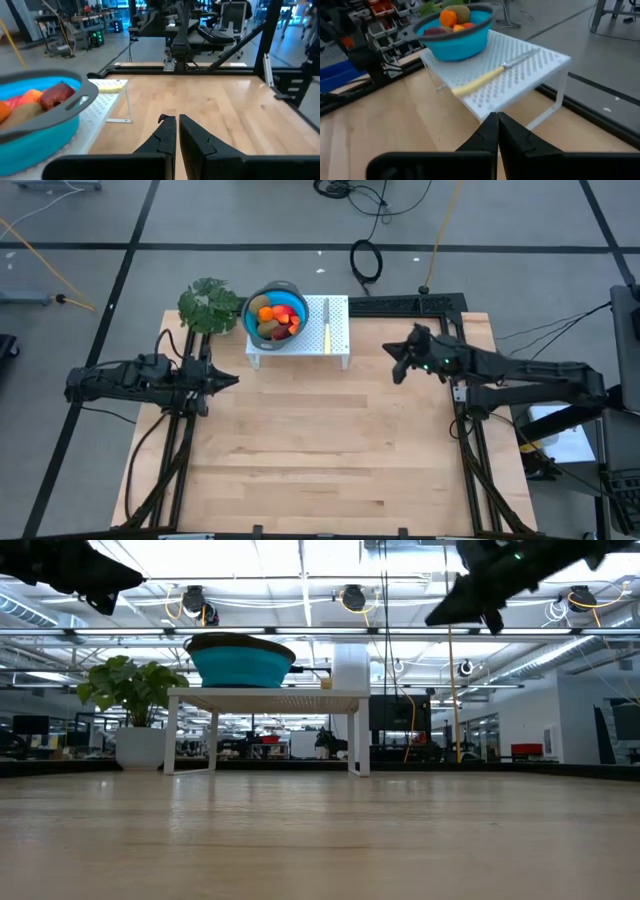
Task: Pick & Place Fruit
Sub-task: Return to Home Position
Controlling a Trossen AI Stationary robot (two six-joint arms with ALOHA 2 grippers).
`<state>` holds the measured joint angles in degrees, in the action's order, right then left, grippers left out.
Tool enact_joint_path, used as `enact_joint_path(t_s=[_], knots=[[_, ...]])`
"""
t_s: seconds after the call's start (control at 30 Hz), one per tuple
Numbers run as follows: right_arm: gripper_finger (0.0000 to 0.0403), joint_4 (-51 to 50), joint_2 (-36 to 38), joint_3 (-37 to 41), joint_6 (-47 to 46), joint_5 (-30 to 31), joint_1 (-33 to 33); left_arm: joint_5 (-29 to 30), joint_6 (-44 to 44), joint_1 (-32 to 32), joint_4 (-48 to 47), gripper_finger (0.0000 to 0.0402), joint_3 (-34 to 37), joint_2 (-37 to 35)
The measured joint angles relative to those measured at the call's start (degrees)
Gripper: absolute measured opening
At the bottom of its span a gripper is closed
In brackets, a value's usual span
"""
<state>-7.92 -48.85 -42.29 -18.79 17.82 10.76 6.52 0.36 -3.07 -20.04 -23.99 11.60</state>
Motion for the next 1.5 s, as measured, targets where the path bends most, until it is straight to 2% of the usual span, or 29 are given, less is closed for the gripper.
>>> enact_joint_path(t_s=[0.3,0.43,0.57,0.67,0.8,0.97,1.07,1.2,1.3,1.5], knots=[[0.0008,3.75,9.60,10.66,-0.54,-0.27,0.00,0.44,1.03,-0.01,0.03,0.0019,0.00,0.00],[0.0007,2.89,12.31,11.50,-2.40,-5.16,0.02,1.58,0.45,0.00,-0.86,0.0019,0.00,0.00],[0.0007,1.73,16.01,11.52,7.82,-10.39,0.02,1.45,-1.91,0.00,-2.96,0.0019,0.00,0.00],[0.0006,0.23,20.33,11.52,10.53,-10.51,0.00,1.21,-2.10,-0.02,-4.15,0.0019,0.00,0.02],[0.0006,-5.94,26.24,11.52,7.93,-10.64,0.00,1.01,-0.63,-0.02,-4.21,0.0019,0.00,0.02],[0.0001,-6.64,29.96,15.49,6.35,-10.64,0.00,0.98,-1.38,-0.03,-3.80,0.0019,0.00,0.01],[0.0002,-3.33,31.31,19.39,4.08,-12.42,0.00,1.03,-4.05,-0.04,-3.45,0.0019,0.00,0.00],[0.0001,8.73,33.23,26.38,2.97,-16.47,0.00,1.03,-6.01,-0.02,0.42,0.0019,0.00,0.02],[0.0001,15.19,35.50,30.58,2.57,-16.30,0.00,1.04,-4.26,-0.02,4.42,0.0019,0.00,0.01],[0.0001,15.79,40.09,32.97,1.58,-15.83,0.02,1.55,-1.56,-0.02,7.74,0.0019,2.26,0.61]])
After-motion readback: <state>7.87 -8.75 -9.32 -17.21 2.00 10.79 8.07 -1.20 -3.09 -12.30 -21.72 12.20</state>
